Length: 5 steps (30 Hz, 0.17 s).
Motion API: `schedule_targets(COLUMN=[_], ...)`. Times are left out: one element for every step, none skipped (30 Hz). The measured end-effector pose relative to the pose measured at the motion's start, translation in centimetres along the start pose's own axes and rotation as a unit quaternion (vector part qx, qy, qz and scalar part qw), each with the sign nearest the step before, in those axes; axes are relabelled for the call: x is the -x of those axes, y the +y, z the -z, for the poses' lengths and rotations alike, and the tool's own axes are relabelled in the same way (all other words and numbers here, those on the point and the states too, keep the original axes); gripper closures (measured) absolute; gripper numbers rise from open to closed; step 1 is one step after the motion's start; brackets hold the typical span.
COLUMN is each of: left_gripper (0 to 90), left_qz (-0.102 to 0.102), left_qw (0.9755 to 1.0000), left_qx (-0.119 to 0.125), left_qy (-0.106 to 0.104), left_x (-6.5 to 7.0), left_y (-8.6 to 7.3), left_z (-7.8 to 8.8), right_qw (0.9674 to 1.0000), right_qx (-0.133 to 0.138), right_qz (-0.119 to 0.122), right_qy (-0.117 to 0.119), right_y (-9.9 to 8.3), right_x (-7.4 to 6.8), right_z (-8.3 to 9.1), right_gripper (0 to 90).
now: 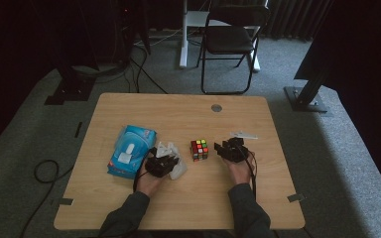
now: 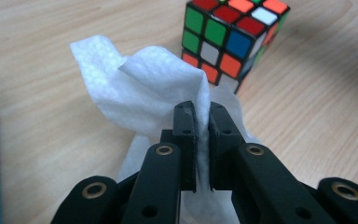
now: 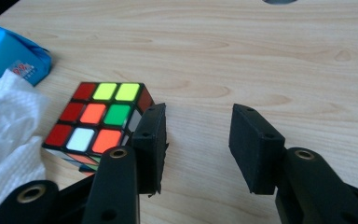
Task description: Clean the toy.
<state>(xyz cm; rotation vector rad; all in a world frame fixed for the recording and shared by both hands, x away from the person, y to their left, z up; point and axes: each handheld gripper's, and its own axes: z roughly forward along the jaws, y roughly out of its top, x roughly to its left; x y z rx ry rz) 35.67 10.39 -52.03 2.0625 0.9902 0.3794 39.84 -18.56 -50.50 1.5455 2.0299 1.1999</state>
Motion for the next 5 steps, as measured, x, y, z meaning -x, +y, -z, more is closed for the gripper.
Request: schedule_targets(left_gripper=[84.0, 84.0, 84.0, 84.0, 84.0], left_qz=[0.001, 0.001, 0.002, 0.001, 0.0], left_qw=[1.0, 1.0, 1.0, 1.0, 1.0], left_qx=[0.0, -0.003, -0.003, -0.003, -0.004], left_qy=[0.0, 0.001, 0.001, 0.001, 0.001], left_x=[0.01, -0.02, -0.02, 0.01, 0.04], left_y=[-0.08, -0.12, -0.16, -0.2, -0.23], left_z=[-0.05, -0.05, -0.04, -0.02, 0.01], right_qw=[1.0, 1.0, 1.0, 1.0, 0.9999], right_qx=[-0.001, -0.002, -0.002, -0.003, -0.004], right_qz=[0.001, 0.002, 0.003, 0.004, 0.007], right_qy=[-0.002, -0.003, -0.004, -0.006, -0.008], right_y=[-0.09, -0.17, -0.25, -0.31, -0.37], right_x=[0.03, 0.05, 0.07, 0.08, 0.13], right_z=[-0.04, -0.06, -0.07, -0.09, -0.1], right_gripper=[55.2, 54.9, 54.3, 53.6, 53.2])
